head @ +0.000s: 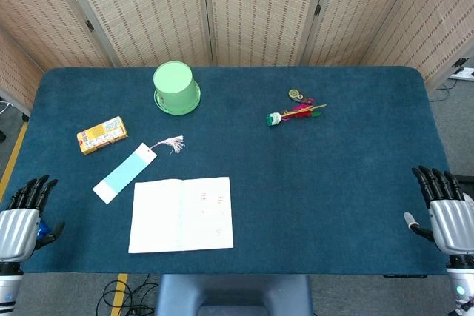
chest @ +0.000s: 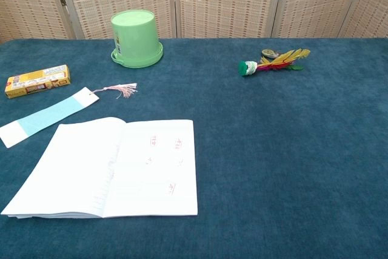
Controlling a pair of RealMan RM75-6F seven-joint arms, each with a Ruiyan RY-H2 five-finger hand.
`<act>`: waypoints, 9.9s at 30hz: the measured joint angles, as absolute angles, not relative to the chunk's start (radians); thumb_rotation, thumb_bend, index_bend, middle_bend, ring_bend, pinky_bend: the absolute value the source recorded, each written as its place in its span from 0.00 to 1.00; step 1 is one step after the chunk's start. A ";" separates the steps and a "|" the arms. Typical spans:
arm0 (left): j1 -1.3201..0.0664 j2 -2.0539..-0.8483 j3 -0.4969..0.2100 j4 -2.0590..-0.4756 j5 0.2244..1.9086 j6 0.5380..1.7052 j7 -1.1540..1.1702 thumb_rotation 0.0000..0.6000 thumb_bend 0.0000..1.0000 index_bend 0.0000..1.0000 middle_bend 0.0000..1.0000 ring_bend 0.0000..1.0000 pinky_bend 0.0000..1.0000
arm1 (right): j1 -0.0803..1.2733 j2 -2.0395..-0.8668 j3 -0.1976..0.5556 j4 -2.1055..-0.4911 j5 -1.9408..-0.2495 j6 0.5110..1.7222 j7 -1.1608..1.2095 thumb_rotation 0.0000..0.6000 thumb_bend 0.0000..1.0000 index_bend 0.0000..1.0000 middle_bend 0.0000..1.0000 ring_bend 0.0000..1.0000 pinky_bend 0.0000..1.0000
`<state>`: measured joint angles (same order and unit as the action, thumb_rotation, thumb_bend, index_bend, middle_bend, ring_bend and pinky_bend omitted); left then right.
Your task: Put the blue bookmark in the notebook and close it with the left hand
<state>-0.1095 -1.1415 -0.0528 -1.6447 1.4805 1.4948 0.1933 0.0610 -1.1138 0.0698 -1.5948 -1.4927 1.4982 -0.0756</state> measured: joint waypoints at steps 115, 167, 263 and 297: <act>-0.580 -1.483 -0.202 -1.153 0.947 0.893 0.477 1.00 0.31 0.27 0.05 0.09 0.18 | 0.048 -1.079 0.072 -1.598 -1.493 1.512 -0.065 1.00 0.20 0.04 0.07 0.06 0.07; -0.763 -1.412 -0.048 -1.341 0.490 0.848 0.709 1.00 0.32 0.20 0.05 0.08 0.17 | 0.032 -1.072 0.068 -1.593 -1.487 1.522 -0.052 1.00 0.20 0.04 0.07 0.06 0.07; -0.780 -1.559 -0.103 -1.206 0.492 0.916 0.762 1.00 0.32 0.25 0.05 0.08 0.17 | 0.017 -1.065 0.074 -1.576 -1.469 1.520 -0.028 1.00 0.20 0.04 0.07 0.06 0.07; -0.727 -1.481 -0.118 -1.253 0.709 0.910 0.584 1.00 0.32 0.31 0.05 0.08 0.17 | 0.019 -1.055 0.080 -1.600 -1.475 1.531 -0.052 1.00 0.20 0.04 0.07 0.06 0.07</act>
<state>-0.7266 -1.4806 -0.1175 -1.2528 0.7092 0.9096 0.5842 0.0188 -1.0546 0.0801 -1.6005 -1.4749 1.5305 -0.0522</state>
